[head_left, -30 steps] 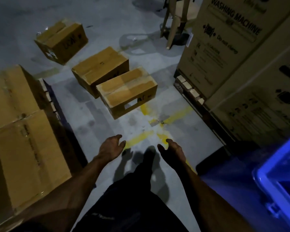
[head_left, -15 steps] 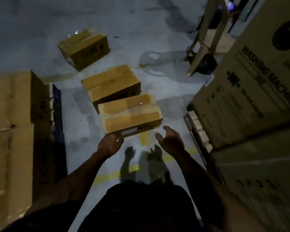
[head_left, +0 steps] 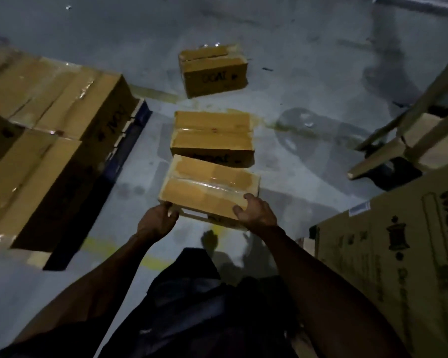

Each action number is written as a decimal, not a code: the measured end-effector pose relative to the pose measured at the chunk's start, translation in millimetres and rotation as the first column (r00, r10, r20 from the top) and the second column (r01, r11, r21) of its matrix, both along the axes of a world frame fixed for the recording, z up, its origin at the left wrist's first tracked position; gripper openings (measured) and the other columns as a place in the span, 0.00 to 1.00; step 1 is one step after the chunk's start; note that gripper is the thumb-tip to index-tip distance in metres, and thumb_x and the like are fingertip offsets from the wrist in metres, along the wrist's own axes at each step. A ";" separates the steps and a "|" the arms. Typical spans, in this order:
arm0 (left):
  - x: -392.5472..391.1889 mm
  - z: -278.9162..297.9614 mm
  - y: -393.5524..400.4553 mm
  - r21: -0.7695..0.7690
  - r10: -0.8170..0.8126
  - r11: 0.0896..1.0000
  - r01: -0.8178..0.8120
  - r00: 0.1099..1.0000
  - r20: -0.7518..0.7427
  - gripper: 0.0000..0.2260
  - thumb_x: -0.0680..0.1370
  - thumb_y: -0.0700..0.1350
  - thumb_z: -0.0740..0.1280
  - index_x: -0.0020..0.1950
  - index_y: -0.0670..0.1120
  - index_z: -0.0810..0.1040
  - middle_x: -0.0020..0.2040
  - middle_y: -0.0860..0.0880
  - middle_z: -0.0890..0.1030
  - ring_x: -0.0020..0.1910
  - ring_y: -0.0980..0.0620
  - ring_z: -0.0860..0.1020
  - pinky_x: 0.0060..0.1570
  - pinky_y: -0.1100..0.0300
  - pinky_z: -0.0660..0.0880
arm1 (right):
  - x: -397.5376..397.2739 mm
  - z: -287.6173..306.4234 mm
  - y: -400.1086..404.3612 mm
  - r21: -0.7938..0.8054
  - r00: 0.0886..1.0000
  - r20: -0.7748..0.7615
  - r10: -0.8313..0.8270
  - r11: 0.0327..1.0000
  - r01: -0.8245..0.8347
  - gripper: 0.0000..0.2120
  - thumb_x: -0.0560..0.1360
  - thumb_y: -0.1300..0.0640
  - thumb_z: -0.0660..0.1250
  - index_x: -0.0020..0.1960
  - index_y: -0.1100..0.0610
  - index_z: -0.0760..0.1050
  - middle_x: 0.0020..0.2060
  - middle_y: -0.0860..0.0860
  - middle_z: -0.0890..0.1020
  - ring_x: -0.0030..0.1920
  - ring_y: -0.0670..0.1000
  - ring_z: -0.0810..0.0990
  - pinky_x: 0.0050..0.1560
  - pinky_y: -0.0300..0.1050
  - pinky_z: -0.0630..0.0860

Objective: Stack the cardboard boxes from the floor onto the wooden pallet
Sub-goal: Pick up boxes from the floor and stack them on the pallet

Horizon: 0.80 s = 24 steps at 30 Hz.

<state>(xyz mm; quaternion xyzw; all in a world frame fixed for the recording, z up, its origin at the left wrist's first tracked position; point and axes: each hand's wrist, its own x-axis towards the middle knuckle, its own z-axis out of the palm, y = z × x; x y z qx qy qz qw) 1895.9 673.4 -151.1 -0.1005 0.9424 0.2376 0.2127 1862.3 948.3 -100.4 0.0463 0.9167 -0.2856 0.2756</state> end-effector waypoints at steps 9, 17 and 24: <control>-37.4 -0.4 41.0 0.042 0.295 0.955 -0.295 0.956 0.010 0.25 0.84 0.53 0.60 0.76 0.39 0.68 0.71 0.39 0.75 0.68 0.39 0.75 0.63 0.51 0.72 | -88.5 -3.9 12.6 0.074 0.970 0.020 0.241 0.968 -0.241 0.28 0.77 0.40 0.62 0.71 0.55 0.69 0.64 0.56 0.77 0.66 0.60 0.74 0.65 0.59 0.73; -101.3 -29.4 37.4 0.073 0.532 0.835 -0.545 0.834 0.146 0.25 0.85 0.53 0.58 0.76 0.39 0.68 0.73 0.39 0.73 0.71 0.39 0.72 0.65 0.52 0.70 | -201.8 -16.3 -30.7 0.117 0.904 0.067 0.422 0.897 -0.427 0.29 0.79 0.41 0.63 0.74 0.56 0.66 0.69 0.57 0.74 0.70 0.59 0.71 0.68 0.54 0.70; -154.3 -33.7 29.2 0.143 0.755 0.617 -0.774 0.634 0.167 0.23 0.85 0.54 0.59 0.72 0.38 0.72 0.69 0.37 0.76 0.68 0.37 0.74 0.63 0.50 0.71 | -294.0 -7.7 -71.0 0.115 0.857 0.087 0.508 0.850 -0.515 0.31 0.79 0.39 0.63 0.77 0.51 0.62 0.74 0.55 0.69 0.75 0.59 0.66 0.72 0.57 0.66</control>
